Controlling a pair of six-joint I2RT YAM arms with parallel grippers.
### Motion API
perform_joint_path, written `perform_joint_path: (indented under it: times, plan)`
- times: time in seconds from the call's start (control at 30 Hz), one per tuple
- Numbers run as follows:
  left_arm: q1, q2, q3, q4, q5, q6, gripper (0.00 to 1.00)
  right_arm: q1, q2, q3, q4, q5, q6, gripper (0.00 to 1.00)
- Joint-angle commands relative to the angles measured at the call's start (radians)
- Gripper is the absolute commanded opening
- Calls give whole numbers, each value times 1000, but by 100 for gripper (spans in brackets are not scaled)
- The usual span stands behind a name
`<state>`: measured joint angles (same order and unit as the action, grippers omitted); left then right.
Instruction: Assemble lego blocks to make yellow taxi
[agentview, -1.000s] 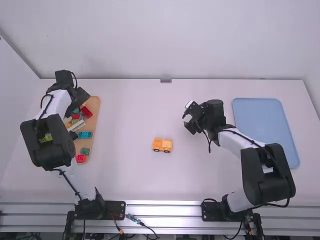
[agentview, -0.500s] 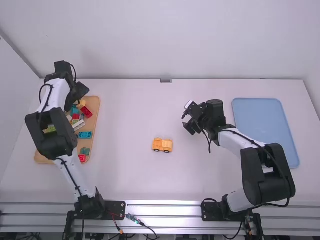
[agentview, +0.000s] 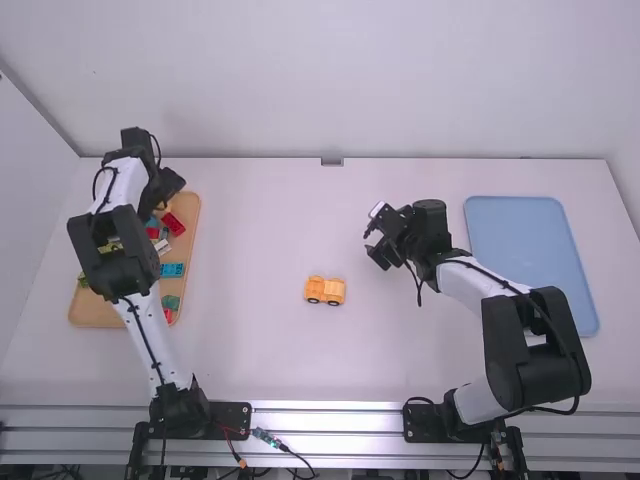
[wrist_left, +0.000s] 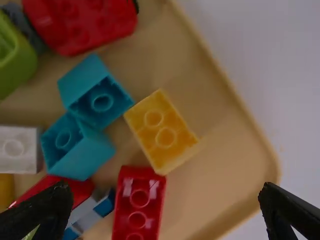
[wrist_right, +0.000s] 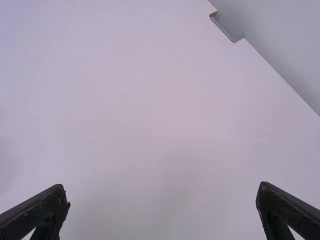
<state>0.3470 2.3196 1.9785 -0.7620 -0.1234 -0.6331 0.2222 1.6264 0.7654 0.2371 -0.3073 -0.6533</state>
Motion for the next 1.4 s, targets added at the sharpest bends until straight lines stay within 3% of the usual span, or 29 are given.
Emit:
perform_joint_path:
  times: [0.0,0.2,0.33,0.6,1.37]
  plan:
    - [0,6,16,27,29,-5,99,1,-25,13,6,-6,47,99]
    - [4,-8,-53,156,122,0,99,1,-25,13,7,-6,78,99]
    - [9,-17,-20,24,28,-133,99,3,-25,13,13,-7,135,99]
    - [1,-17,-11,1,-77,-273,100,35,-25,13,15,-6,123,99]
    - [-10,-11,11,-38,-55,-251,95,58,-25,13,6,77,144,99]
